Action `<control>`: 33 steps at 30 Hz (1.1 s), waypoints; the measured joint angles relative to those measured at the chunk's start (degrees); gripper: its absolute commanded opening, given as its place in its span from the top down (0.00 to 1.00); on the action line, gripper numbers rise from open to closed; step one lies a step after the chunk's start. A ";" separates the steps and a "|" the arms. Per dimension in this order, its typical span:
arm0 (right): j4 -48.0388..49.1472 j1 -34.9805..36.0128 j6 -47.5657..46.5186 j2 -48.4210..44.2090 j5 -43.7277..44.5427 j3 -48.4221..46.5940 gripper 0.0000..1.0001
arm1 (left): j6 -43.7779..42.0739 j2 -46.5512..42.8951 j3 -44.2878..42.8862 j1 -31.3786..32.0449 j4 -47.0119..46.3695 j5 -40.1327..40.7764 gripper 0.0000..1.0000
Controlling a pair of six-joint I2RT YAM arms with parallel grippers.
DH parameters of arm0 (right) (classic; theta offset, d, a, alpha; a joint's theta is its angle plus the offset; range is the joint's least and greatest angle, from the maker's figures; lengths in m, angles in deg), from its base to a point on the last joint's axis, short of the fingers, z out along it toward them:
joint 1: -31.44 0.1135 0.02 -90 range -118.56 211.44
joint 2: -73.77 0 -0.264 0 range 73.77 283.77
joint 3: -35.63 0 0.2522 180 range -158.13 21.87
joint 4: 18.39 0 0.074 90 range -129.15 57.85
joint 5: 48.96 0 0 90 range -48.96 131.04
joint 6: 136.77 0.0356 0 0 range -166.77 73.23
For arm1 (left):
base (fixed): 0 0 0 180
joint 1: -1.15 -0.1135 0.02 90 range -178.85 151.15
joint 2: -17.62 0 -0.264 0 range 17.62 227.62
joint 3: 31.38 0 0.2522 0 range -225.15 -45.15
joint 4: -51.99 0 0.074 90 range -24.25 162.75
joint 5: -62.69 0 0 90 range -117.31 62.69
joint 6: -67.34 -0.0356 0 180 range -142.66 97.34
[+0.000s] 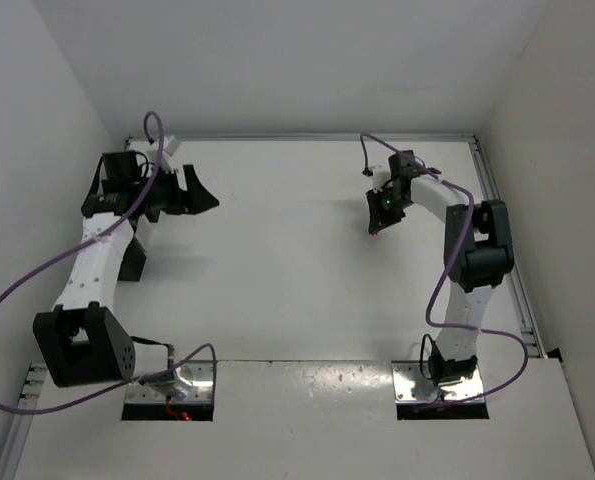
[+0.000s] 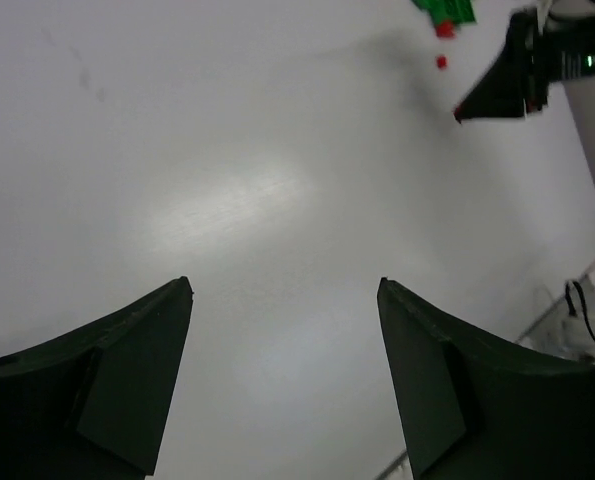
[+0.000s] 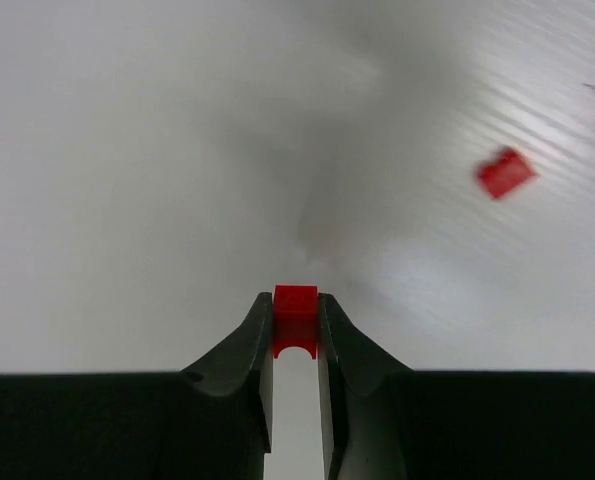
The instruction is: Sort the legos into containers by color
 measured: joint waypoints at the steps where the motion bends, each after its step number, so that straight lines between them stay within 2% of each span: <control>1: -0.90 0.00 1.11 -1.33 -3.82 0.07 0.92 | 1.18 -2.08 4.02 0.33 -2.86 -2.32 0.18; 2: -1.42 0.15 2.21 -2.64 -7.32 0.04 0.92 | 2.03 -4.24 7.69 0.74 -4.85 -4.15 0.15; 6: -1.42 2.27 8.72 -8.74 -24.00 -0.55 0.92 | 6.12 -12.09 17.66 6.08 -12.59 -8.92 0.15; 11: 6.75 7.74 21.94 -15.43 -40.35 3.34 0.92 | 6.75 -15.58 19.89 16.15 -19.56 -10.08 0.15; 14: 14.91 9.86 33.64 -16.74 -48.06 7.74 0.92 | 5.68 -15.37 20.50 22.82 -21.16 -7.87 0.19; 18: 27.61 10.12 50.10 -15.23 -54.07 12.31 0.92 | 3.28 -12.81 20.48 30.73 -22.16 -3.98 0.25; 22: 36.94 10.58 61.53 -12.74 -57.22 13.86 0.92 | 0.66 -8.52 19.26 33.92 -21.62 -0.63 0.27; 27: 42.71 11.69 68.41 -11.58 -59.32 14.12 0.93 | -1.77 -4.92 15.67 36.22 -20.83 2.23 0.30; 33: 45.48 12.63 71.38 -11.50 -60.59 14.12 0.93 | -3.10 -3.39 13.16 37.59 -20.83 4.02 0.33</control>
